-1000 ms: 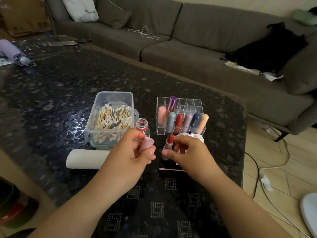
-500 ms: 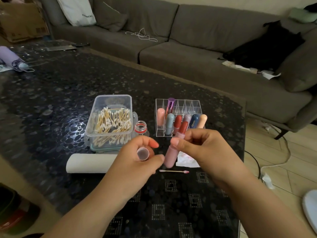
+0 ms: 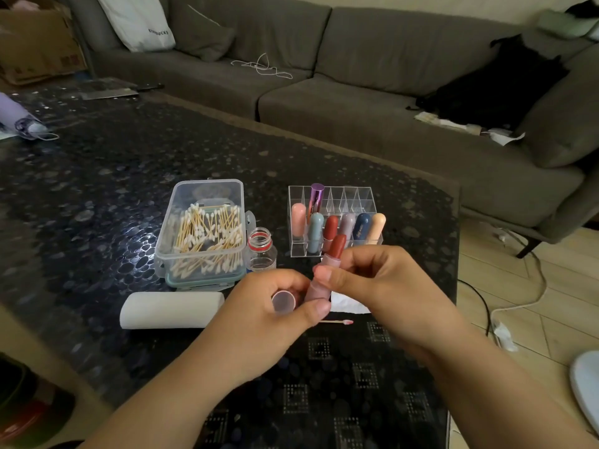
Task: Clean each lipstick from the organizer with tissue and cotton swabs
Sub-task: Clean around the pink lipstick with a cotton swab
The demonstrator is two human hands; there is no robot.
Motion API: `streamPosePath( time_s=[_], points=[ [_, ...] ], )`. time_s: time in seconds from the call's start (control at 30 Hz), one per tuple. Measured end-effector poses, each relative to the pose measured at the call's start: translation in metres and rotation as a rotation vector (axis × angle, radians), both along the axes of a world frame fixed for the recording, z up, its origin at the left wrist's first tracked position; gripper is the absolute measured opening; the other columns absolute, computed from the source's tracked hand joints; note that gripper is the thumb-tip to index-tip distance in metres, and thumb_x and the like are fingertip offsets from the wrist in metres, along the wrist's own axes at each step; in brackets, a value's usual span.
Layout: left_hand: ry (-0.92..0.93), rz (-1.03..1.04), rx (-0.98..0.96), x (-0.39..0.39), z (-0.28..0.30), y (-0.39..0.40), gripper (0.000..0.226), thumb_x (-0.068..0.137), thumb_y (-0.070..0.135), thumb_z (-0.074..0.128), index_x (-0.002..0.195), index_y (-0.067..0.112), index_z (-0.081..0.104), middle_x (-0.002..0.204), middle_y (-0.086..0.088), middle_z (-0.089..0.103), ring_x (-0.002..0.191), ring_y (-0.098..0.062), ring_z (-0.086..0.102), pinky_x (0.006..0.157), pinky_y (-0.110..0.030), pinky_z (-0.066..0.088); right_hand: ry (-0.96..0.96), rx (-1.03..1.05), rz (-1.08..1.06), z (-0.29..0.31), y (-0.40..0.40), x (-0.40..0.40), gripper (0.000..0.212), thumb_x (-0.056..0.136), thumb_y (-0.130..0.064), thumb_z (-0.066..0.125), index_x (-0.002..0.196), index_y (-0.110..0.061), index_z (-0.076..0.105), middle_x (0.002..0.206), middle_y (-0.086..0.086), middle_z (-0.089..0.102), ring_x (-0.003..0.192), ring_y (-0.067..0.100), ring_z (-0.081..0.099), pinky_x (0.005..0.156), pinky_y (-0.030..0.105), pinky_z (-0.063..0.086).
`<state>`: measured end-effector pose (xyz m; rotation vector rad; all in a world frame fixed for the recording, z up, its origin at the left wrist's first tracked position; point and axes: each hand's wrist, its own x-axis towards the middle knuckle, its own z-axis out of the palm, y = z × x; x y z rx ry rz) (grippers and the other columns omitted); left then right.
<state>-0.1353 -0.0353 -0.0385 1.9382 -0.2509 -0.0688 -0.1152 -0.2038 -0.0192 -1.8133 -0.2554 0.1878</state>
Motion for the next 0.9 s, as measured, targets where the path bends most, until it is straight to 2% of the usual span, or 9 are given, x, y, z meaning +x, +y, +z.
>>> streamPosePath(
  time_s=[0.13,0.23,0.37,0.47,0.57,0.67,0.73,0.8,0.9],
  points=[
    [0.154,-0.307,-0.183,0.004,0.004,0.011,0.021,0.076,0.044,0.063,0.079,0.026,0.073,0.074,0.003,0.067,0.075,-0.015,0.060,0.072,-0.024,0.045,0.034,0.169,0.188,0.003,-0.005,0.001,0.026,0.081,-0.032,0.072,0.078,-0.006,0.073,0.078,0.023,0.067,0.083,0.044,0.059,0.094,0.042,0.050],
    [0.262,-0.436,-0.334,0.000,0.010,0.016,0.028,0.071,0.042,0.064,0.090,0.026,0.076,0.080,0.002,0.069,0.077,-0.010,0.059,0.068,-0.017,0.046,0.089,0.271,0.311,0.009,-0.004,-0.001,0.027,0.073,-0.039,0.076,0.083,-0.013,0.075,0.079,0.024,0.061,0.082,0.031,0.056,0.082,0.027,0.051],
    [0.125,-0.223,-0.170,0.000,0.004,0.011,0.037,0.058,0.055,0.071,0.090,0.037,0.066,0.081,0.006,0.066,0.079,-0.005,0.062,0.073,-0.026,0.051,0.009,0.199,0.192,0.007,-0.004,-0.001,0.011,0.079,-0.023,0.070,0.078,-0.013,0.075,0.082,0.012,0.071,0.087,0.025,0.066,0.089,0.033,0.052],
    [0.059,-0.063,-0.058,-0.003,0.003,0.005,0.044,0.051,0.060,0.079,0.084,0.038,0.060,0.073,0.020,0.062,0.072,0.006,0.058,0.068,-0.022,0.043,-0.071,0.074,0.086,0.008,0.000,-0.004,0.019,0.074,-0.033,0.074,0.077,-0.014,0.075,0.084,0.025,0.067,0.084,0.044,0.059,0.084,0.050,0.051],
    [-0.003,-0.005,-0.057,-0.003,0.004,0.003,0.023,0.064,0.045,0.079,0.069,0.033,0.060,0.063,0.025,0.059,0.064,0.008,0.055,0.065,-0.022,0.036,-0.092,0.045,0.085,0.008,0.002,-0.006,0.024,0.073,-0.035,0.071,0.079,-0.012,0.074,0.085,0.027,0.066,0.087,0.050,0.057,0.085,0.056,0.048],
    [0.013,-0.106,-0.076,0.000,0.005,0.008,0.021,0.067,0.050,0.078,0.071,0.035,0.064,0.063,0.014,0.060,0.062,-0.001,0.055,0.062,-0.030,0.043,-0.068,0.094,0.112,0.008,0.000,-0.005,0.016,0.078,-0.030,0.069,0.078,-0.015,0.076,0.086,0.018,0.071,0.094,0.041,0.061,0.086,0.036,0.053],
    [0.089,-0.247,-0.119,0.001,0.007,0.013,0.028,0.068,0.054,0.066,0.082,0.030,0.070,0.078,0.003,0.067,0.081,-0.011,0.063,0.082,-0.035,0.053,-0.043,0.141,0.177,0.010,0.000,-0.006,0.015,0.083,-0.026,0.069,0.076,-0.015,0.076,0.083,0.018,0.071,0.096,0.040,0.060,0.088,0.027,0.052],
    [0.125,-0.349,-0.159,-0.001,0.007,0.015,0.028,0.072,0.054,0.059,0.077,0.030,0.071,0.083,-0.001,0.068,0.092,-0.013,0.064,0.092,-0.030,0.050,-0.019,0.166,0.220,0.011,-0.001,-0.006,0.012,0.083,-0.026,0.068,0.077,-0.019,0.076,0.079,0.016,0.070,0.098,0.040,0.060,0.092,0.029,0.051],
    [0.097,-0.318,-0.207,-0.001,0.006,0.012,0.022,0.068,0.053,0.065,0.084,0.038,0.069,0.084,0.007,0.068,0.086,-0.007,0.063,0.081,-0.022,0.051,0.008,0.185,0.200,0.012,-0.003,-0.006,0.009,0.081,-0.024,0.068,0.080,-0.021,0.077,0.087,0.003,0.074,0.099,0.020,0.067,0.085,0.021,0.051]
  ],
)
